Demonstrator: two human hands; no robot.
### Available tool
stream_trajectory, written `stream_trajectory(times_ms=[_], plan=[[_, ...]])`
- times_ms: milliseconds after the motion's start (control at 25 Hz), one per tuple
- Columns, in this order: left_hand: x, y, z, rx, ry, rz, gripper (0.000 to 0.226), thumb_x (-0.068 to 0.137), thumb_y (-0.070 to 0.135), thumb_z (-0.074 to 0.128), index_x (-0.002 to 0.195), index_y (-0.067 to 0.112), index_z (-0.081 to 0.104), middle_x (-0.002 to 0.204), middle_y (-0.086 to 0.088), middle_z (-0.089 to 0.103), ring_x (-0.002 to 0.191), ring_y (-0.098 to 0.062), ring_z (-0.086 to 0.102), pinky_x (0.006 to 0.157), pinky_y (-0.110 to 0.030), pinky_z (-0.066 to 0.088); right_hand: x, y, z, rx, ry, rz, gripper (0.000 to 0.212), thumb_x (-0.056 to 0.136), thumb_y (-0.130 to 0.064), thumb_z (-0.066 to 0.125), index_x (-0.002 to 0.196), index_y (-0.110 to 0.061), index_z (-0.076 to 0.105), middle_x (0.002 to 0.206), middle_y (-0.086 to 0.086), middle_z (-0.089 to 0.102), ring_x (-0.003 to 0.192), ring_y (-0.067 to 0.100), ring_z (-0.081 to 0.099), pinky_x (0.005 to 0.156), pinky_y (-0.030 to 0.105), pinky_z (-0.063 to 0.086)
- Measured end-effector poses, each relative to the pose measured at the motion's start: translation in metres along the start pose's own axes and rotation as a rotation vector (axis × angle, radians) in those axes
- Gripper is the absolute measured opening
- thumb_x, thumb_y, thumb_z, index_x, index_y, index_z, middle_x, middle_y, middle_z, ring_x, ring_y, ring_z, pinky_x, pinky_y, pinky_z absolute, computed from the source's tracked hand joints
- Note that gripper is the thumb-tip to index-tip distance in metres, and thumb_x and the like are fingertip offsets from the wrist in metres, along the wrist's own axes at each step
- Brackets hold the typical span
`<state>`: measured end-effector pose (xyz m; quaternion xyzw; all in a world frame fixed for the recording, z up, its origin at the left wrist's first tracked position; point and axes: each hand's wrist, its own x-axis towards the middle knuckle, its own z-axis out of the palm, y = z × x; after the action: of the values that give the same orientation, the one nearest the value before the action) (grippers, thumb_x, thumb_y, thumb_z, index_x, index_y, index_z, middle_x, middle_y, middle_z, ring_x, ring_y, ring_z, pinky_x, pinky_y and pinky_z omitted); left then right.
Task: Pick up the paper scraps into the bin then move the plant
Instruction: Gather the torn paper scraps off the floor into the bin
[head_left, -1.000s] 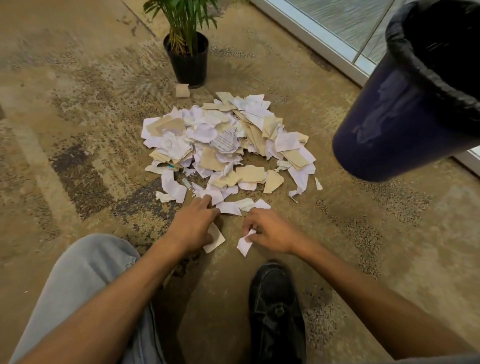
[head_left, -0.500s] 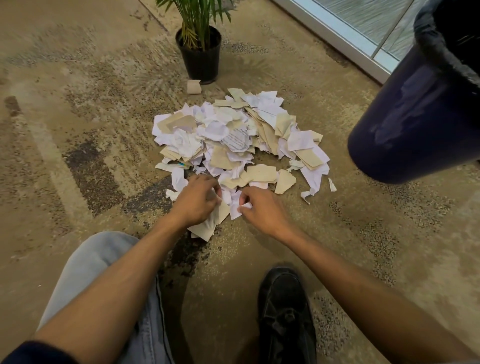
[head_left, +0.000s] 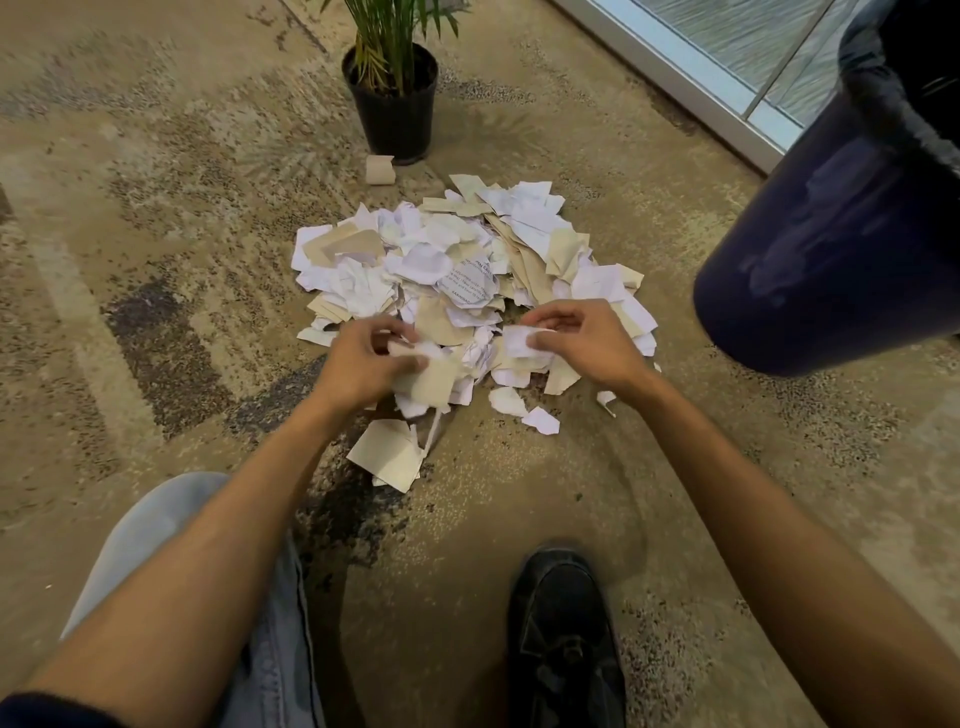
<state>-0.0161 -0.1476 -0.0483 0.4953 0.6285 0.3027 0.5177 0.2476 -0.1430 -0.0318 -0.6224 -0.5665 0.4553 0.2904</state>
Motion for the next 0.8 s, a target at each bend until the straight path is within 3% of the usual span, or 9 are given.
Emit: stream_trajectory(times_ms=[80,160,240,360,480,600,800], plan=[[0.006,0.002,0.001,-0.23,0.07,-0.037,0.03,0.074,0.003,0.078,0.1,0.016,0.069,0.094,0.001,0.069,0.079,-0.012,0.066,0.056,-0.02,0.053,0.01,0.006,-0.001,-0.007,0.032,0.016,0.024,0.08,-0.011,0.077,0.103,-0.018,0.074,0.089,-0.005,0.07,0.084,0.008,0.062,0.083,0.024,0.051],[0.009,0.002,0.015,-0.244,0.062,-0.062,0.036,0.074,0.005,0.079,0.107,0.017,0.069,0.098,-0.001,0.068,0.085,-0.016,0.067,0.061,-0.022,0.055,0.018,0.013,0.006,-0.06,0.039,0.056,0.028,0.082,-0.012,0.077,0.109,-0.012,0.073,0.095,0.003,0.07,0.088,0.013,0.062,0.081,0.021,0.05],[0.011,-0.004,0.034,-0.088,0.041,-0.04,0.04,0.075,0.008,0.079,0.113,0.014,0.067,0.106,-0.005,0.067,0.094,-0.021,0.065,0.072,-0.03,0.057,0.023,0.021,0.015,-0.166,0.01,0.078,0.035,0.083,-0.015,0.076,0.117,-0.012,0.069,0.099,0.006,0.068,0.093,0.014,0.063,0.073,0.011,0.046],[0.014,-0.013,0.047,0.279,0.075,0.095,0.045,0.076,0.016,0.079,0.118,0.009,0.065,0.111,-0.008,0.068,0.103,-0.021,0.063,0.089,-0.038,0.051,0.027,0.031,0.025,-0.416,-0.049,0.038,0.047,0.085,-0.024,0.073,0.13,-0.013,0.061,0.097,0.0,0.061,0.091,0.013,0.057,0.075,0.022,0.039],[0.013,-0.015,0.051,0.568,0.105,0.125,0.051,0.077,0.033,0.076,0.122,0.012,0.063,0.117,-0.005,0.067,0.106,-0.023,0.061,0.087,-0.036,0.049,0.026,0.037,0.027,-0.62,-0.034,-0.025,0.035,0.086,-0.032,0.07,0.117,-0.016,0.065,0.092,0.0,0.062,0.088,0.02,0.057,0.069,0.028,0.037],[0.011,-0.017,0.054,0.765,0.086,0.133,0.053,0.073,0.042,0.076,0.117,0.016,0.062,0.114,-0.005,0.06,0.103,-0.026,0.056,0.081,-0.037,0.048,0.028,0.032,0.024,-0.695,-0.043,-0.027,0.035,0.084,-0.032,0.071,0.116,-0.018,0.065,0.109,0.003,0.063,0.101,0.023,0.059,0.074,0.032,0.044],[0.01,-0.016,0.058,0.674,0.064,0.09,0.037,0.07,0.029,0.078,0.098,0.017,0.056,0.103,-0.003,0.054,0.095,-0.024,0.052,0.072,-0.036,0.046,0.031,0.002,0.009,-0.521,-0.119,0.064,0.014,0.078,-0.024,0.078,0.082,-0.02,0.065,0.084,-0.001,0.065,0.082,0.021,0.063,0.072,0.037,0.049]])
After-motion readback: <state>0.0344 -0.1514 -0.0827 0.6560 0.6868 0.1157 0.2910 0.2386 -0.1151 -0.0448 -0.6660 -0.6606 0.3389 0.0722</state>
